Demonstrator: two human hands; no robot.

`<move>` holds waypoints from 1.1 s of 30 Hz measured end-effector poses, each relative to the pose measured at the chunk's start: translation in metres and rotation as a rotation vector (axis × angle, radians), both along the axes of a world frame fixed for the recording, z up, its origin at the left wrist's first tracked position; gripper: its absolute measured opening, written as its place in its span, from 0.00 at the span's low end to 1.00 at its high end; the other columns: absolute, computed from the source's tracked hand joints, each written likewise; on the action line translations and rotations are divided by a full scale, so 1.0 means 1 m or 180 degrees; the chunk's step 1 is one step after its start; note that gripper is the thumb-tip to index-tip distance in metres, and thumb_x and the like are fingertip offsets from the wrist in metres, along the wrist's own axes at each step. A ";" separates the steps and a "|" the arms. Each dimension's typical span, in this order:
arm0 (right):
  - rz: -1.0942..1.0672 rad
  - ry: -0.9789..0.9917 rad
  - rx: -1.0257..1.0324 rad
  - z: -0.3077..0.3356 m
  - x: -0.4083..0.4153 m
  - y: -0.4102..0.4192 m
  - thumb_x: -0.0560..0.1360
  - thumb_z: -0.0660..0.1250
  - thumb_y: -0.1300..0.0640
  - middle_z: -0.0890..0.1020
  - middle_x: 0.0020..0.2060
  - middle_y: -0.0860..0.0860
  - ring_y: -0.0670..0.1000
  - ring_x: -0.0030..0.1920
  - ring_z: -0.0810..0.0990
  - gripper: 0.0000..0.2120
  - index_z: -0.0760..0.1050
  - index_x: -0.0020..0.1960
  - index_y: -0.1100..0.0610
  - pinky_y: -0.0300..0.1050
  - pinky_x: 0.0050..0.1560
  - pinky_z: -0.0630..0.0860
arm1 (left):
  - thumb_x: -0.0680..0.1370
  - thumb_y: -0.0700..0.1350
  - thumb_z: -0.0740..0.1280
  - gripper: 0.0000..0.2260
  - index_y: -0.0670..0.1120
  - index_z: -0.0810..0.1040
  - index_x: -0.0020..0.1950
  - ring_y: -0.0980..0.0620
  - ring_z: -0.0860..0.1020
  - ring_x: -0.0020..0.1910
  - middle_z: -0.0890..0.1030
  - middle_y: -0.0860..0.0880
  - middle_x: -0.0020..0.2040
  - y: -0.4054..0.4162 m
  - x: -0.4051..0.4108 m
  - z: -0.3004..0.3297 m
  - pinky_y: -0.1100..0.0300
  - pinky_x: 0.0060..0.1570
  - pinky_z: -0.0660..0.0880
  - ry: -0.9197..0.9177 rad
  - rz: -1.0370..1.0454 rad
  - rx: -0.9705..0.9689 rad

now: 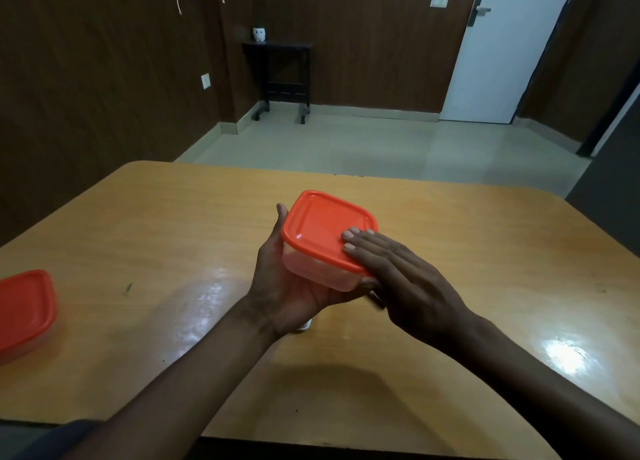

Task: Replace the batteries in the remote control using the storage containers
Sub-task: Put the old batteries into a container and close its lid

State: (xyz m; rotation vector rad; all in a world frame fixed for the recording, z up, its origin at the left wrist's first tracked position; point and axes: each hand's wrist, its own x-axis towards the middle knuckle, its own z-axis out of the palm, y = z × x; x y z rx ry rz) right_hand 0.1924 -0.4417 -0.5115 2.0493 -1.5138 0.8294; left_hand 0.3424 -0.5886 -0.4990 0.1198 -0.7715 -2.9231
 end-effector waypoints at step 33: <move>-0.0937 -0.0776 -0.0972 0.020 -0.017 -0.011 0.82 0.63 0.64 0.85 0.49 0.60 0.53 0.43 0.84 0.12 0.75 0.63 0.67 0.36 0.45 0.80 | 0.75 0.64 0.65 0.33 0.51 0.66 0.76 0.30 0.72 0.69 0.69 0.31 0.73 -0.003 -0.013 -0.004 0.34 0.52 0.78 -0.0557 0.0612 -0.0172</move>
